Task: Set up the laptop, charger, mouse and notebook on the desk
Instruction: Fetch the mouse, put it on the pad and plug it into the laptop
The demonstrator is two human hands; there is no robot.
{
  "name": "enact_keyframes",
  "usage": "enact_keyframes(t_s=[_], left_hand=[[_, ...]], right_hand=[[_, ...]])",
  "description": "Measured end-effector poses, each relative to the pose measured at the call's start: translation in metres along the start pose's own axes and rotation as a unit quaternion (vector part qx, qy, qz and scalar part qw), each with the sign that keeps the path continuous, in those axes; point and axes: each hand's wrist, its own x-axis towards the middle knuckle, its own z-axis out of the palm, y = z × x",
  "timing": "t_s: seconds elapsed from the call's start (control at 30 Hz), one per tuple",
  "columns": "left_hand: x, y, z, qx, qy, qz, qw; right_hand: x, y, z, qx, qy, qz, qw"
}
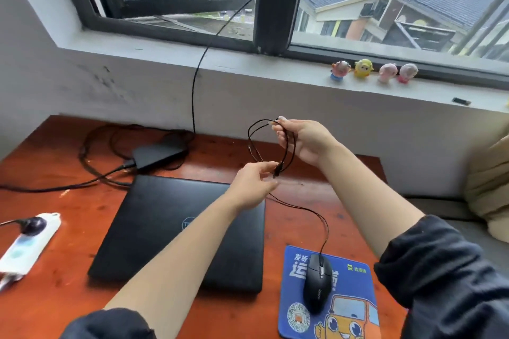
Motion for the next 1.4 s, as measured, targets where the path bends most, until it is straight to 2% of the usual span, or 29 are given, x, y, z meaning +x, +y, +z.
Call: enact_keyframes(t_s=[0.23, 0.3, 0.37, 0.4, 0.43, 0.5, 0.57, 0.6, 0.67, 0.7, 0.77, 0.8, 0.87, 0.9, 0.93, 0.97, 1.03, 1.2, 1.33, 1.4], left_hand=[[-0.012, -0.046, -0.088, -0.051, 0.047, 0.008, 0.998], [-0.014, -0.058, -0.114, -0.056, 0.050, 0.010, 0.997], [-0.013, -0.078, -0.152, -0.065, 0.060, 0.015, 0.996], [-0.014, -0.085, -0.170, -0.095, 0.062, 0.012, 0.993], [-0.014, -0.094, -0.190, -0.136, 0.062, 0.002, 0.989], [-0.016, -0.107, -0.224, -0.215, 0.057, -0.025, 0.975], [-0.016, -0.119, -0.258, -0.273, 0.073, -0.046, 0.958], [-0.015, -0.124, -0.274, -0.291, 0.094, -0.054, 0.951], [-0.014, -0.136, -0.305, -0.329, 0.150, -0.066, 0.930], [-0.014, -0.143, -0.321, -0.353, 0.183, -0.065, 0.915], [-0.016, -0.155, -0.349, -0.391, 0.249, -0.062, 0.884], [-0.017, -0.159, -0.360, -0.406, 0.276, -0.060, 0.869], [-0.021, -0.171, -0.378, -0.424, 0.322, -0.058, 0.844], [-0.022, -0.176, -0.381, -0.427, 0.337, -0.059, 0.837], [-0.024, -0.181, -0.382, -0.427, 0.346, -0.064, 0.833], [-0.025, -0.189, -0.382, -0.422, 0.351, -0.072, 0.833], [-0.028, -0.205, -0.372, -0.404, 0.347, -0.097, 0.841], [-0.037, -0.239, -0.330, -0.376, 0.324, -0.160, 0.853], [-0.045, -0.256, -0.305, -0.345, 0.312, -0.169, 0.869], [-0.051, -0.266, -0.295, -0.321, 0.301, -0.183, 0.879]], right_hand=[[0.028, 0.046, 0.089, 0.103, 0.054, 0.006, 0.993], [0.038, 0.055, 0.106, 0.050, 0.075, 0.001, 0.996], [0.056, 0.068, 0.127, -0.096, 0.121, -0.019, 0.988], [0.061, 0.072, 0.133, -0.192, 0.141, -0.036, 0.970], [0.068, 0.078, 0.139, -0.305, 0.158, -0.058, 0.938], [0.077, 0.086, 0.144, -0.529, 0.169, -0.106, 0.825], [0.083, 0.092, 0.156, -0.657, 0.173, -0.114, 0.725], [0.087, 0.094, 0.163, -0.689, 0.176, -0.107, 0.695], [0.098, 0.096, 0.176, -0.701, 0.209, -0.081, 0.677], [0.105, 0.097, 0.182, -0.689, 0.234, -0.066, 0.683], [0.116, 0.103, 0.191, -0.617, 0.287, -0.042, 0.732], [0.123, 0.106, 0.196, -0.543, 0.305, -0.028, 0.782], [0.138, 0.119, 0.208, -0.314, 0.311, 0.014, 0.897], [0.142, 0.124, 0.213, -0.199, 0.299, 0.037, 0.932], [0.145, 0.131, 0.216, -0.115, 0.282, 0.058, 0.951], [0.152, 0.139, 0.221, -0.060, 0.263, 0.080, 0.960], [0.161, 0.156, 0.226, -0.024, 0.239, 0.117, 0.964], [0.178, 0.200, 0.229, -0.074, 0.243, 0.185, 0.949], [0.176, 0.219, 0.231, -0.084, 0.226, 0.202, 0.949], [0.171, 0.228, 0.231, -0.144, 0.215, 0.218, 0.941]])
